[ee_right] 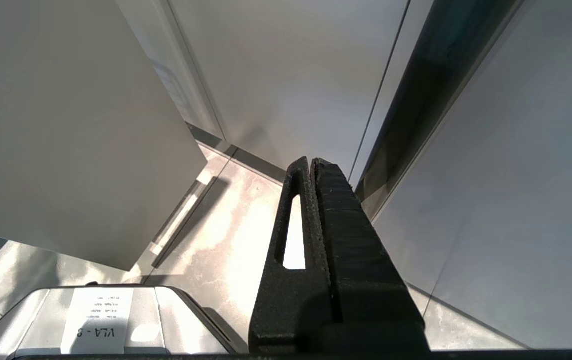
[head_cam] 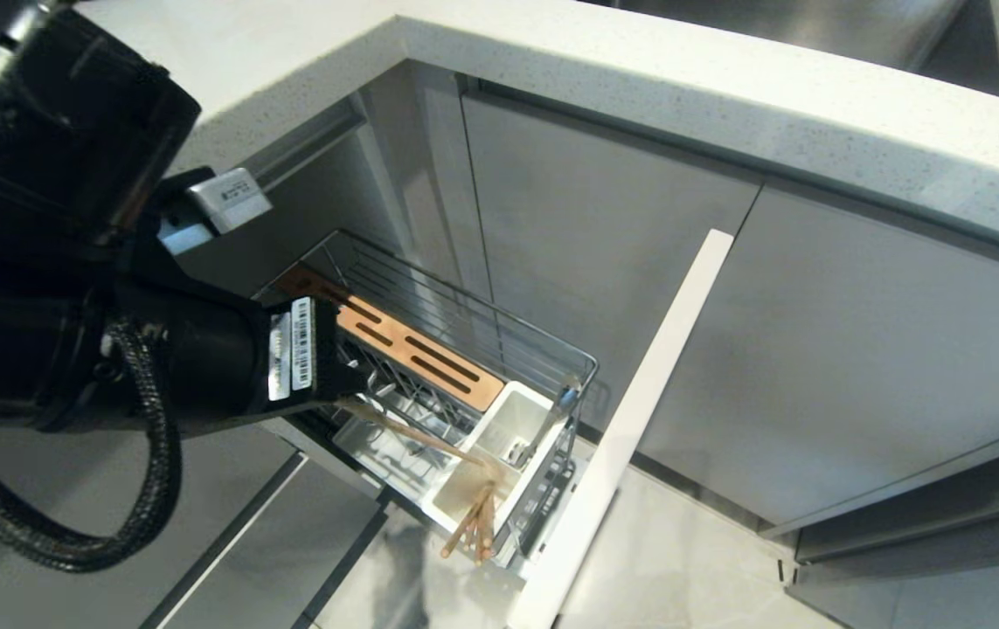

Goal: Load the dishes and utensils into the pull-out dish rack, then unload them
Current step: Take the chopsticks out of the cupboard

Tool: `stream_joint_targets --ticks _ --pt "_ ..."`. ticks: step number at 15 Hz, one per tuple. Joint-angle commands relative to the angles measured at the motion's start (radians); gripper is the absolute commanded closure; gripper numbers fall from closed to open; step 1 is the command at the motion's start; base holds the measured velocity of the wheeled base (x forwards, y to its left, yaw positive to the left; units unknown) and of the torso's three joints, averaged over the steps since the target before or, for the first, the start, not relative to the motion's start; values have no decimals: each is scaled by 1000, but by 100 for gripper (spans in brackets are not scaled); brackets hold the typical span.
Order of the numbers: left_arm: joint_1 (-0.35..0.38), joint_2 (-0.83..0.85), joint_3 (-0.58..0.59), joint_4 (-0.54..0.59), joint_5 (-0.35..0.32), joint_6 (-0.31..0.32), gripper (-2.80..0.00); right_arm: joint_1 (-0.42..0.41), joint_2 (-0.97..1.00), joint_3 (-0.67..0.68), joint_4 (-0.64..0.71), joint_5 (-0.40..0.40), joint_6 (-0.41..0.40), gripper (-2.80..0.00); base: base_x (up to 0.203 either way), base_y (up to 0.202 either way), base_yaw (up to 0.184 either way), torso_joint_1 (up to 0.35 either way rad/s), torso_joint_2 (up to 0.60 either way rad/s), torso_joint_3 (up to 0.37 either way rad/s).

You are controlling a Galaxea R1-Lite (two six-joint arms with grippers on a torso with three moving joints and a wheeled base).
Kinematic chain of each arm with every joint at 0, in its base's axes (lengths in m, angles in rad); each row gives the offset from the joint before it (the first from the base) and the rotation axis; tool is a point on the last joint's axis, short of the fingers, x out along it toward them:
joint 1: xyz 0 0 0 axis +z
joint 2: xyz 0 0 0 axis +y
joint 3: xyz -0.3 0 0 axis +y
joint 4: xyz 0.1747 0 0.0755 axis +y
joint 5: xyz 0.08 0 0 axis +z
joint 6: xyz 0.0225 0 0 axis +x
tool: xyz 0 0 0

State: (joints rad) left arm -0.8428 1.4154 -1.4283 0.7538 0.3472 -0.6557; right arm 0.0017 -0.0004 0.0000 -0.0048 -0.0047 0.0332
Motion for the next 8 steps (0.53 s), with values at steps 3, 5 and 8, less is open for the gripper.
stream_joint_targets --ticks 3,5,8 --pt "-21 -98 -56 37 9 -4 0 0 -4 2 0 0 1 0 0 0 0 0 0 0" --pt "-28 -146 -82 34 9 -1 0 0 -4 2 -1 -1 1 0 0 0 0 0 0 0" --pt "-27 -215 -136 20 11 -1 0 0 -4 2 0 0 1 0 0 0 0 0 0 0"
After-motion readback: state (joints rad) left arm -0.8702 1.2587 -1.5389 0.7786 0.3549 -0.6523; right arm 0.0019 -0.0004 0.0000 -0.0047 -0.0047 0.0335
